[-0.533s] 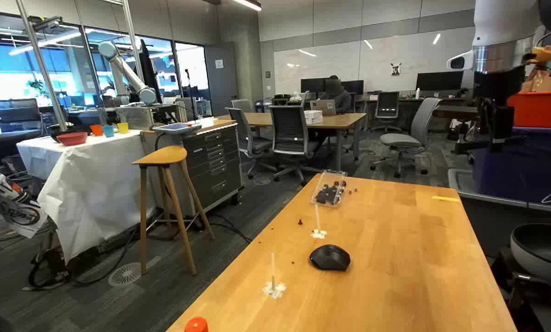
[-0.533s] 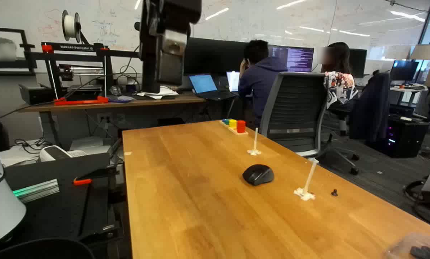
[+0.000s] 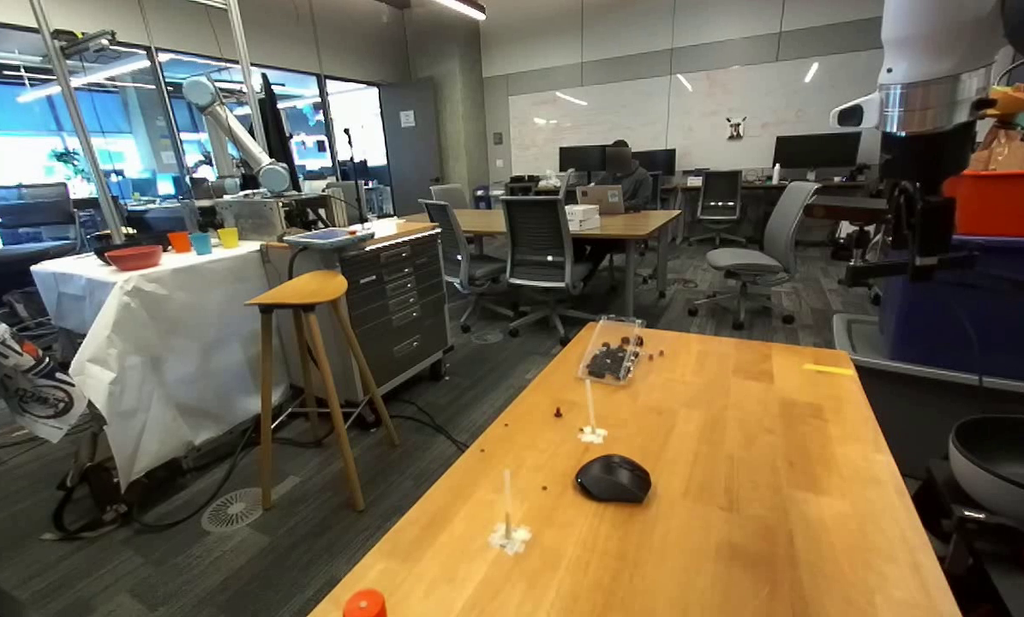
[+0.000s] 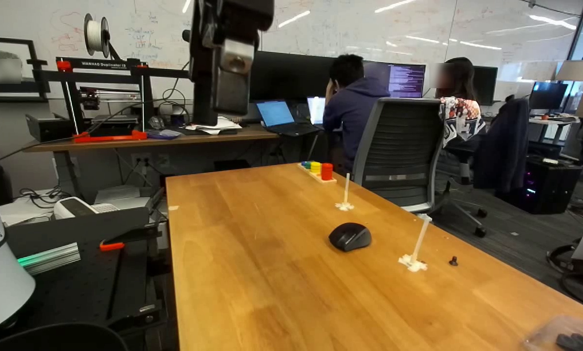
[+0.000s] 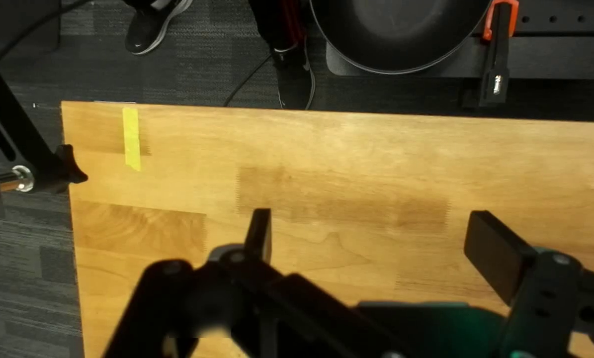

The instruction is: Press the click button on the mouse

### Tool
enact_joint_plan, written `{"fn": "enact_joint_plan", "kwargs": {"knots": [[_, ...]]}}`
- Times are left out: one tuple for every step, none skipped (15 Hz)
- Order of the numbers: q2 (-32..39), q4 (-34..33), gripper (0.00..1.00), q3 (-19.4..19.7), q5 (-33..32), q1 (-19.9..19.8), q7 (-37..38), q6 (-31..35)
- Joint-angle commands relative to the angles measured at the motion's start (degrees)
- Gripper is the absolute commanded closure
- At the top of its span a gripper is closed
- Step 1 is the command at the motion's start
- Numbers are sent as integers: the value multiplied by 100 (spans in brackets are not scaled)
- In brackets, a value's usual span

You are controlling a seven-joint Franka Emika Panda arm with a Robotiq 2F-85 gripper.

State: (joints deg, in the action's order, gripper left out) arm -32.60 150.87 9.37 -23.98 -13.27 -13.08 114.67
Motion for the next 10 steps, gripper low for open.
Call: {"fn": "enact_joint_plan", "kwargs": {"knots": [[141,-69,0,28,-44,57,141,89],[273,-141,0,-40,-119,65,283,260],[360,-187,0,-90,-156,66,380,361],[538,-295,0,-140,-105,129,469,543],[651,-350,0,-188,-106,142,568,695],[811,-433,0,-256,-123,170,683,875],[972,-524,0,-314,-109,197,785,1038],[1139,-619,0,-379,-132,213,886,1196],[1299,-710,0,-425,-127,237,932,1298],[1462,-813,0,-462,-71,263,1034,1407]]}}
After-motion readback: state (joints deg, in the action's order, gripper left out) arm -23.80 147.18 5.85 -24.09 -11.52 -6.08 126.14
